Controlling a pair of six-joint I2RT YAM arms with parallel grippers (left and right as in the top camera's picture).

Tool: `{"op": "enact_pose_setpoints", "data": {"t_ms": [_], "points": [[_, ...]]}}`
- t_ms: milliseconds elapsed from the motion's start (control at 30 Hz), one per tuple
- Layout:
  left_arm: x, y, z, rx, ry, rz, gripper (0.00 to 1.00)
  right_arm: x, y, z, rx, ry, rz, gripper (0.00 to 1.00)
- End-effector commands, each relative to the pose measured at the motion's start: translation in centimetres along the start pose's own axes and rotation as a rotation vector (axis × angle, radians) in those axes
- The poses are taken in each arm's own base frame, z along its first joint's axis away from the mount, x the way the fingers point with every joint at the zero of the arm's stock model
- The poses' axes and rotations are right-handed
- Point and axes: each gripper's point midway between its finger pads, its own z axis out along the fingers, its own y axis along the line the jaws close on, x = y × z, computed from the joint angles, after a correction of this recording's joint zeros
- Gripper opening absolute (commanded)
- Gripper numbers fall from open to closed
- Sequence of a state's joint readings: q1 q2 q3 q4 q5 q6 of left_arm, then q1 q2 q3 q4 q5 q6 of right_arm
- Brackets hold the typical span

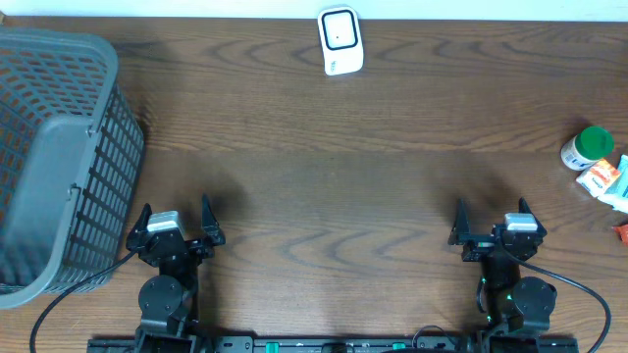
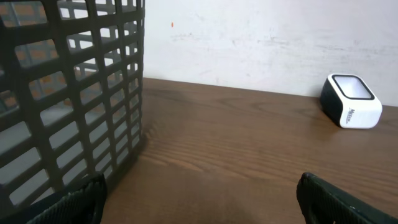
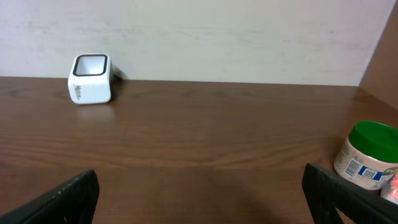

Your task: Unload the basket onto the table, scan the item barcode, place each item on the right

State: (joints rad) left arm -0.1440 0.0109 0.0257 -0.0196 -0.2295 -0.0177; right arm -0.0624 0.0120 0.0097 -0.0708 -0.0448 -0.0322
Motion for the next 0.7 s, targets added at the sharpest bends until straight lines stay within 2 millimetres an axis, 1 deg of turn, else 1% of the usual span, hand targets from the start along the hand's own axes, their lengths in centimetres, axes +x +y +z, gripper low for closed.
{"op": "enact_pose_setpoints", "data": {"t_ms": [0,100,667], "points": [[1.8,-0.2,0.1,0.02,0.049,0.05,0.98,0.1,-0.4,0.0,0.019,-0.001,0.017,0.99],[2.0,-1.3,0.0,0.088,0.058,0.129,0.98,0.1,-0.4,0.0,0.019,-0.001,0.017,0.99],[2.1,-1.4,0.0,0.088,0.059,0.131,0.98,0.1,-0.4,0.0,0.019,-0.001,0.017,0.99]]}}
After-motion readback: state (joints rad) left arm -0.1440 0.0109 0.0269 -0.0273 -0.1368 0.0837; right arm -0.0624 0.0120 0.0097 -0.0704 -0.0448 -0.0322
